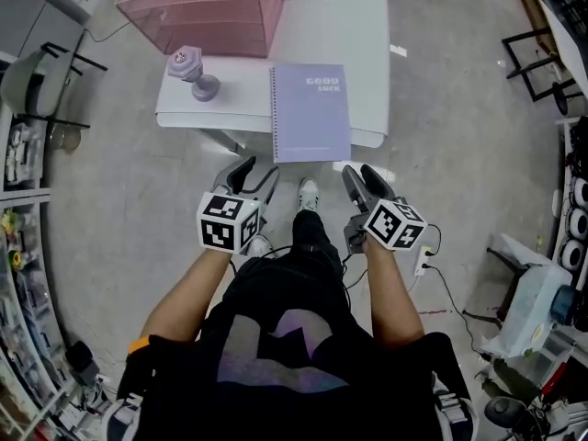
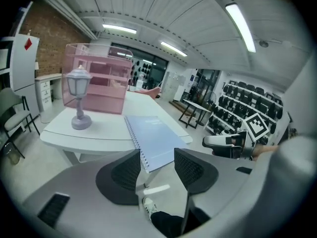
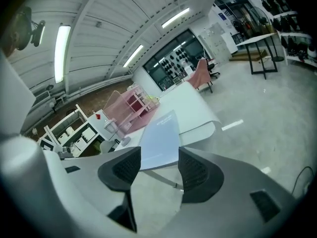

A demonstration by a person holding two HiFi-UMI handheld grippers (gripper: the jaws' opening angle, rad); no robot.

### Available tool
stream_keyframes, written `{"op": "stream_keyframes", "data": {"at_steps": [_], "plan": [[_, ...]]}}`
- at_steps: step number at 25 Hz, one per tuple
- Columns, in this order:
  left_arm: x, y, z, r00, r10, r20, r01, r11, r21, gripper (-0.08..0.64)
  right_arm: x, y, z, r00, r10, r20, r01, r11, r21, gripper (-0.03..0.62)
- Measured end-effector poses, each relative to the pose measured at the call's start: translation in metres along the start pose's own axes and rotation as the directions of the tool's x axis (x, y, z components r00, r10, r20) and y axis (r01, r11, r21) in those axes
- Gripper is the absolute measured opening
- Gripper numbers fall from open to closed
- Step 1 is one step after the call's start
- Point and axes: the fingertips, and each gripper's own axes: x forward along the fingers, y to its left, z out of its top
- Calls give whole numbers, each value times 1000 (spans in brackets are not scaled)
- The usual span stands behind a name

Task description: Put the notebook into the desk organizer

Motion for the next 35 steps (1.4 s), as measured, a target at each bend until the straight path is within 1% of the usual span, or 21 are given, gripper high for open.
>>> {"op": "stream_keyframes", "data": {"at_steps": [5, 9, 14, 17, 21, 25, 27, 29, 30, 32, 35], "plan": [[35, 13, -12, 998, 3, -60, -7, 998, -67, 218, 28, -24, -7, 998, 24, -52, -20, 997, 77, 247], [52, 23, -22, 996, 9, -90, -18, 995, -100, 225, 42, -35, -17, 996, 40, -77, -30, 991, 129, 256], [71, 26, -27, 994, -32, -107, 14, 986, -164, 237, 57, -41, -21, 993, 78, -86, -61, 981, 183, 261], [82, 28, -29, 992, -66, -108, 40, 974, -224, 244, 66, -41, -20, 991, 110, -80, -91, 972, 217, 261], [91, 29, -37, 988, -111, -109, 72, 948, -309, 250, 73, -40, -23, 986, 146, -76, -121, 956, 266, 261], [100, 31, -40, 983, -147, -106, 101, 931, -351, 249, 83, -36, -24, 981, 181, -76, -150, 941, 303, 257], [104, 29, -40, 981, -163, -106, 115, 927, -358, 249, 85, -35, -23, 981, 179, -75, -148, 940, 307, 205], [107, 25, -39, 978, -175, -109, 125, 924, -361, 247, 83, -38, -21, 985, 158, -75, -128, 944, 303, 120], [108, 24, -39, 978, -177, -113, 126, 925, -359, 239, 82, -38, -19, 986, 152, -74, -123, 946, 301, 110], [108, 25, -39, 978, -169, -123, 115, 928, -354, 192, 81, -34, -17, 986, 147, -74, -120, 949, 291, 88], [104, 25, -36, 979, -160, -123, 109, 933, -343, 153, 78, -25, -12, 988, 133, -82, -110, 964, 241, 63]]}}
